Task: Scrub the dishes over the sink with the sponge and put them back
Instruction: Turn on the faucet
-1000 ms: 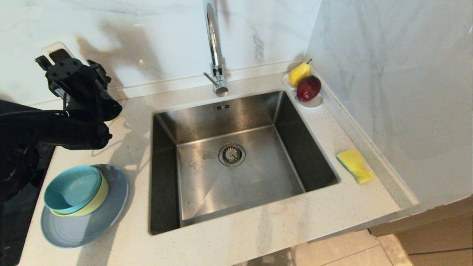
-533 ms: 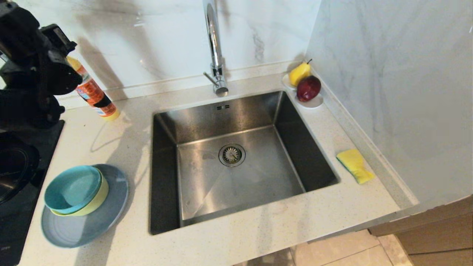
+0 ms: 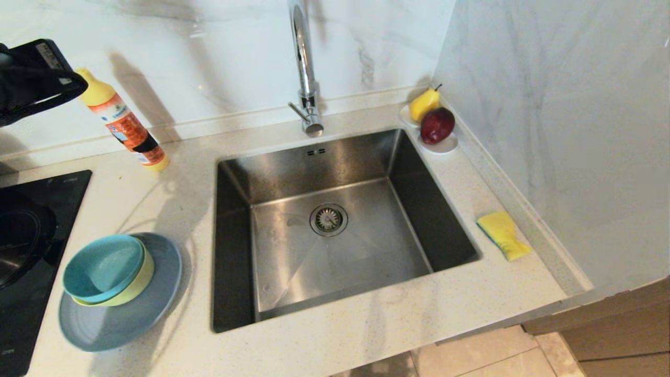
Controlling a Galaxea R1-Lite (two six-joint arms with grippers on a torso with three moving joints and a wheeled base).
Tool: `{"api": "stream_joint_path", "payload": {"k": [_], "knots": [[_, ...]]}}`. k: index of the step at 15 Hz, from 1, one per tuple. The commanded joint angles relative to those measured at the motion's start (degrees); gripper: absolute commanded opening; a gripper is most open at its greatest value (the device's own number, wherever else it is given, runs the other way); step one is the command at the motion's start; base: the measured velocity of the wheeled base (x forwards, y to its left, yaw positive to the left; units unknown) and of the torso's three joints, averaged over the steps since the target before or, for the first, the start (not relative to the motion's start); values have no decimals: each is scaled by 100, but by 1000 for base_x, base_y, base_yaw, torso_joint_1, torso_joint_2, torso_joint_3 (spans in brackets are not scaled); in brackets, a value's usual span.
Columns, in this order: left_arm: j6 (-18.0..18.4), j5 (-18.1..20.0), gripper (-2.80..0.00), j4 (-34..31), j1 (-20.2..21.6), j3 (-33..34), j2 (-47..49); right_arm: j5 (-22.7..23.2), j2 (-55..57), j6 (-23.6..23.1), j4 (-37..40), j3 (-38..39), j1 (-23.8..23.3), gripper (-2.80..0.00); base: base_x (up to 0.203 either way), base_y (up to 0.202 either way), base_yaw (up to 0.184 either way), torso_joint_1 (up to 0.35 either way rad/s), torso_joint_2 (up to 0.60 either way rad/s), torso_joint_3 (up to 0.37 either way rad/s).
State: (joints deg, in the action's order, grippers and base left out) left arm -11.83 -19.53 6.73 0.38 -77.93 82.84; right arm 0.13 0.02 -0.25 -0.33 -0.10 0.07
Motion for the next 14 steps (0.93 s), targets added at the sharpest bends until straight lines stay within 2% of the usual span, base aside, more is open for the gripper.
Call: {"api": "stream_joint_path", "payload": {"k": [1,3,4,6,8,11,14], "knots": [[-67,1177,-280,-1336,-13,354,-1300,4,-2,-1,-2,1,10,-280,0,0,0,0,0,0],[-72,2427,-280,-1836,-27,1031,-2058,4,-2,-1,-2,1,9,-280,0,0,0,0,0,0],[-76,2866,-280,-1942,-28,1437,-2303,4,-11,-1,-2,1,8,-280,0,0,0,0,0,0],[-81,3499,-280,-1989,-32,2233,-2808,4,-2,-1,-2,1,10,-280,0,0,0,0,0,0],[-147,4166,-280,-2061,-34,2519,-2902,4,-4,-2,-2,1,10,-280,0,0,0,0,0,0],[-327,4365,-280,-2022,-35,2444,-2255,4,-2,-1,-2,1,10,-280,0,0,0,0,0,0],[-561,4710,-280,-1994,-37,1844,-1241,4,-2,-1,-2,1,8,-280,0,0,0,0,0,0]]}}
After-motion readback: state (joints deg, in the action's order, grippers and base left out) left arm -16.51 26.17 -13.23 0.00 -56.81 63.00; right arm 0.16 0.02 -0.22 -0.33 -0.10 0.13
